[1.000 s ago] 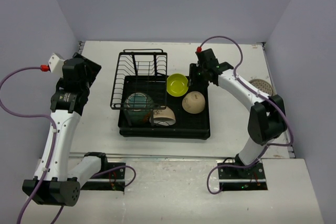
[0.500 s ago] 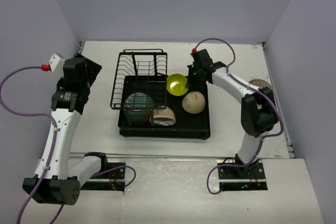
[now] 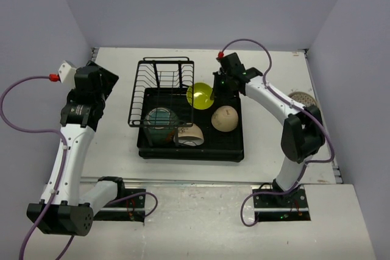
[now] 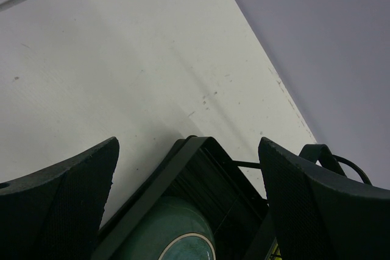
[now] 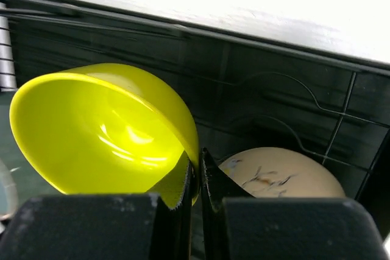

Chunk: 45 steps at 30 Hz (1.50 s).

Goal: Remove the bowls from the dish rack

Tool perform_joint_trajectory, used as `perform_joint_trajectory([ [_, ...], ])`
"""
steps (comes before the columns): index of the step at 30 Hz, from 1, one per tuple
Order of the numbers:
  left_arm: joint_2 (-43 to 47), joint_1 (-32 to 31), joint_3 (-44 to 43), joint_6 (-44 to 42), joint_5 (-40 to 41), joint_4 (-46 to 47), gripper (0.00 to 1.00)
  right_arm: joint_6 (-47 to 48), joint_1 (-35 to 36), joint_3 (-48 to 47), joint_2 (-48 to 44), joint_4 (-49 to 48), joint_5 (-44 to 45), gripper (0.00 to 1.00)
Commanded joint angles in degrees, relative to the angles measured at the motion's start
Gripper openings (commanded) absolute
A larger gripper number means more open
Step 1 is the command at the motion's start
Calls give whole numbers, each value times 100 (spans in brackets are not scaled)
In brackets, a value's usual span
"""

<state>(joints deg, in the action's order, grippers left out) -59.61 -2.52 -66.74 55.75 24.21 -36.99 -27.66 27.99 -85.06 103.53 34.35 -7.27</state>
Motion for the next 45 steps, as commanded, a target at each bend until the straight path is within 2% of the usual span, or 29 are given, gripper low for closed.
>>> perform_joint_trajectory([
  [1,-15,68,-129,-125,5,228,95,-82,31,-879,-667,229,-65,0],
  [5,-6,68,-137,-248,66,228,95,68,-100,-1748,-737,1106,549,0],
  [8,-15,68,-199,-371,128,228,95,138,-328,-2127,-702,1713,1471,0],
  [9,-24,77,-208,-398,137,228,95,112,-416,-2190,-624,1881,2092,0],
  [12,-85,77,-295,-459,119,184,95,-116,-873,-1990,-640,2357,3175,0],
  [13,-103,77,-304,-468,111,184,95,-186,-1004,-1823,-710,2348,3240,0],
  [16,-120,77,-304,-512,111,201,95,-144,-1733,-999,-1139,1947,2961,0],
  [20,-182,77,-331,-530,84,219,95,-99,-2313,-531,-1519,1733,2713,0],
  [26,-287,77,-340,-521,14,245,95,-134,-3007,22,-1677,1690,3195,0],
  [35,-498,85,-489,-749,5,254,95,-275,-3861,1112,-2099,1092,3144,0],
  [45,-850,94,-752,-863,-267,263,94,-354,-4407,1615,-2179,661,2793,0],
])
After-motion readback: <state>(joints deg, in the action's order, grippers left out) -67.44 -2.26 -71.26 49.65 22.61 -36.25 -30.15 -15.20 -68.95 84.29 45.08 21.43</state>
